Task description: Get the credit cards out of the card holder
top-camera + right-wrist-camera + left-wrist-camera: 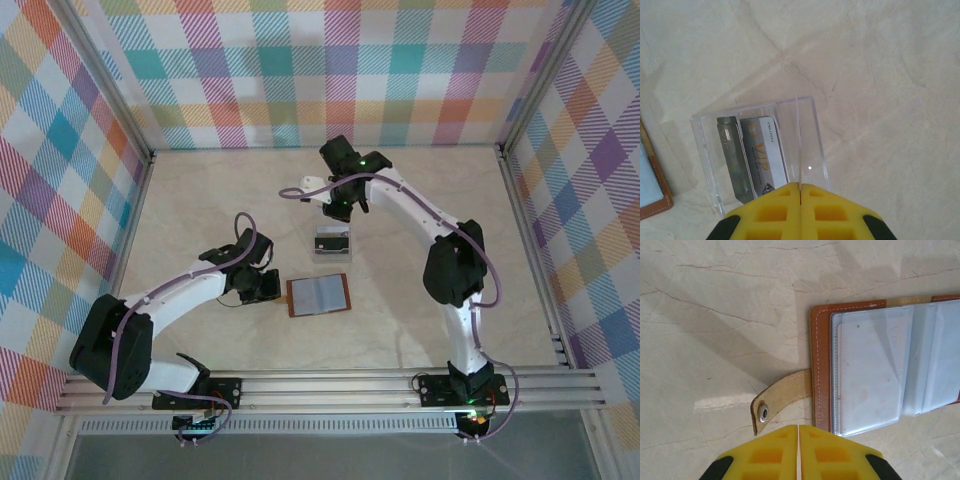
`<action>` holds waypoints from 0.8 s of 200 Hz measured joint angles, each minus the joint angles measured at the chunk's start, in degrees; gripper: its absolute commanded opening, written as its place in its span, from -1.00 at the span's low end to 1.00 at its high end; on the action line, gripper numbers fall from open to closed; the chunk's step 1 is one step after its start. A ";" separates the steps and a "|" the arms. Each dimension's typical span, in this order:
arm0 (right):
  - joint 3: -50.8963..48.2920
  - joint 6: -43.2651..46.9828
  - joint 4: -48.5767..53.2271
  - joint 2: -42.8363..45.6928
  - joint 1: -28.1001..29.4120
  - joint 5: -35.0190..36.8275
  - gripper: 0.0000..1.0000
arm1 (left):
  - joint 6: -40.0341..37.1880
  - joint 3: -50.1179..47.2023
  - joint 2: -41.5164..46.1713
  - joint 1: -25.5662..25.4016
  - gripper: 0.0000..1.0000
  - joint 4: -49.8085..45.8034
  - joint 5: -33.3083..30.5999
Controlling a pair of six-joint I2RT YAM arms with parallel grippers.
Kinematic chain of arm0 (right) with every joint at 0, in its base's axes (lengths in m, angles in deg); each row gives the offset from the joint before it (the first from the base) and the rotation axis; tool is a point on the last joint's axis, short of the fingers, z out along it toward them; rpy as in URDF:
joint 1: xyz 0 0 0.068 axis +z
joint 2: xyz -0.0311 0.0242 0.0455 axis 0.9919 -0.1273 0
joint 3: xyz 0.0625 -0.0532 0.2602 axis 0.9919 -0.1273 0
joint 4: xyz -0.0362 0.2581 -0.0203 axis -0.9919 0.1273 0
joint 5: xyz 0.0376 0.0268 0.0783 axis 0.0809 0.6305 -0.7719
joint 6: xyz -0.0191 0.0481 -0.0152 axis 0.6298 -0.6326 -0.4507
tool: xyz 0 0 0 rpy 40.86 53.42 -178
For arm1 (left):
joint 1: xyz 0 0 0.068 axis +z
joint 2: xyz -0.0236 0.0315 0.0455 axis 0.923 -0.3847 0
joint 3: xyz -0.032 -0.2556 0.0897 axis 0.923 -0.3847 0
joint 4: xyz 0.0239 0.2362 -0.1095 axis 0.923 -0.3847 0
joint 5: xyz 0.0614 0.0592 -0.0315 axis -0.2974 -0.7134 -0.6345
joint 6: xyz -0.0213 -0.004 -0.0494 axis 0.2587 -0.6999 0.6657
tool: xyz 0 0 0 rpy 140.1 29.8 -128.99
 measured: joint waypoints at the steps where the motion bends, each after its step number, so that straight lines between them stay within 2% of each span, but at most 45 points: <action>1: 0.20 0.20 0.13 -0.26 -0.02 -0.02 -1.00 | 0.00 0.00 0.00 0.00 -0.80 -0.02 0.00; 74: 2.82 5.31 3.89 -6.88 -1.01 1.44 -1.00 | -0.02 0.02 -1.64 0.02 -0.79 -1.25 0.00; 132: 4.92 8.09 5.68 -8.20 -1.01 0.39 -1.00 | -0.02 0.13 -3.04 0.02 -0.80 -1.27 0.00; 160: 5.27 9.38 5.70 -8.74 -1.01 0.39 -0.74 | -0.04 0.42 -3.28 0.02 -0.80 -1.40 0.00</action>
